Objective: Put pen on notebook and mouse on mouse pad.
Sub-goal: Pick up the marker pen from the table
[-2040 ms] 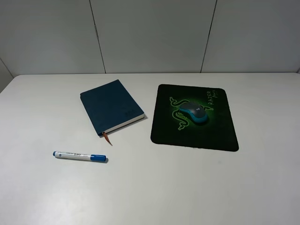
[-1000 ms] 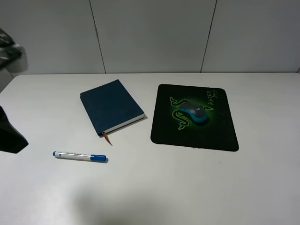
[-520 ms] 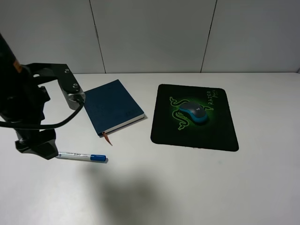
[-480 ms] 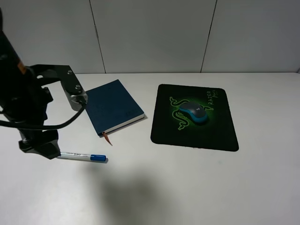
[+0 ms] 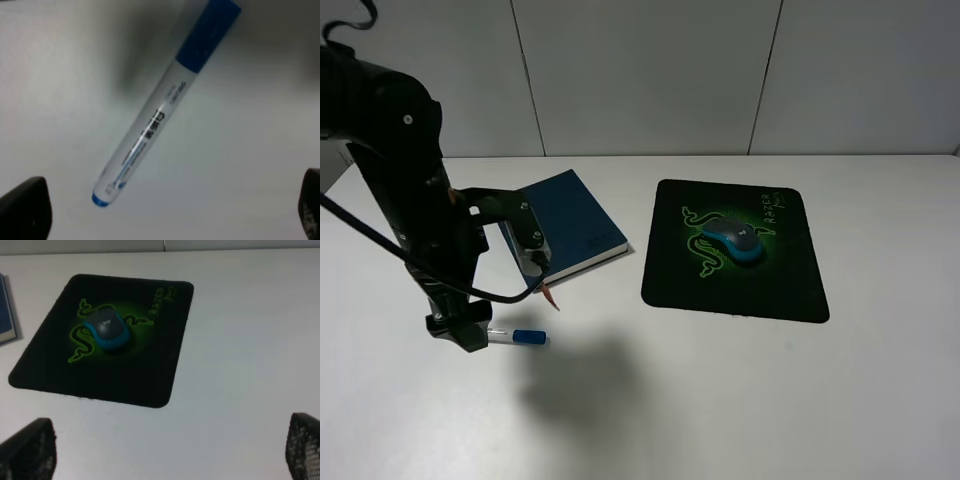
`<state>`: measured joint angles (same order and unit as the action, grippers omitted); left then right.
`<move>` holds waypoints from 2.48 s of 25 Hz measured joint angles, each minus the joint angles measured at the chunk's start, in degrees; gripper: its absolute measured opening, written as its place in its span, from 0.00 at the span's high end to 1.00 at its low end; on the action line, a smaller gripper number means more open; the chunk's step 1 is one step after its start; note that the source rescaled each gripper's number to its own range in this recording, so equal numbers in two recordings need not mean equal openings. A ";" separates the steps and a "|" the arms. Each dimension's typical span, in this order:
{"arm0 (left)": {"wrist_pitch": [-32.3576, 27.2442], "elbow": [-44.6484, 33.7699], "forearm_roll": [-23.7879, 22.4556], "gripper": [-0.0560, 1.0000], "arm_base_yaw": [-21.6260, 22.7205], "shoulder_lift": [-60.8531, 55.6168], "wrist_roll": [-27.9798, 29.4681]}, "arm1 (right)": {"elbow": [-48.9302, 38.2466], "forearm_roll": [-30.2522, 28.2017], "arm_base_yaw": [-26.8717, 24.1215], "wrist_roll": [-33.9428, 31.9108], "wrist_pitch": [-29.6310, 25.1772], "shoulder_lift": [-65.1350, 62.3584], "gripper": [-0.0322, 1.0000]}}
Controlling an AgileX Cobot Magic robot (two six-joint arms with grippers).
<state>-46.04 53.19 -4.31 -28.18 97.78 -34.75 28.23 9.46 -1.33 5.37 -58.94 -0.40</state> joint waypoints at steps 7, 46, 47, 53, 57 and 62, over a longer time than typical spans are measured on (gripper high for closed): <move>3.14 0.07 -0.11 0.03 0.00 5.13 -0.98 | 0.00 0.00 0.00 0.00 0.00 0.00 0.00; 10.60 -1.37 -0.84 0.22 0.00 12.03 -3.83 | 0.00 0.00 0.00 0.00 0.00 0.00 0.00; 10.72 -1.52 -0.96 0.23 0.00 11.98 -3.99 | 0.00 0.00 0.00 0.00 0.00 0.00 0.00; 11.09 -1.58 -1.20 0.36 0.00 11.98 -4.25 | 0.00 0.00 0.00 0.00 0.00 0.00 0.00; 11.09 -1.63 -1.20 0.53 0.00 11.98 -4.30 | 0.00 0.00 0.00 0.00 0.00 0.00 0.00; 11.09 -1.63 -1.15 0.74 0.00 11.98 -4.36 | 0.00 0.00 0.00 0.00 0.00 0.00 0.00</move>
<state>-34.95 51.56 -5.46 -28.18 109.76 -39.11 28.23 9.46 -1.33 5.37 -58.94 -0.40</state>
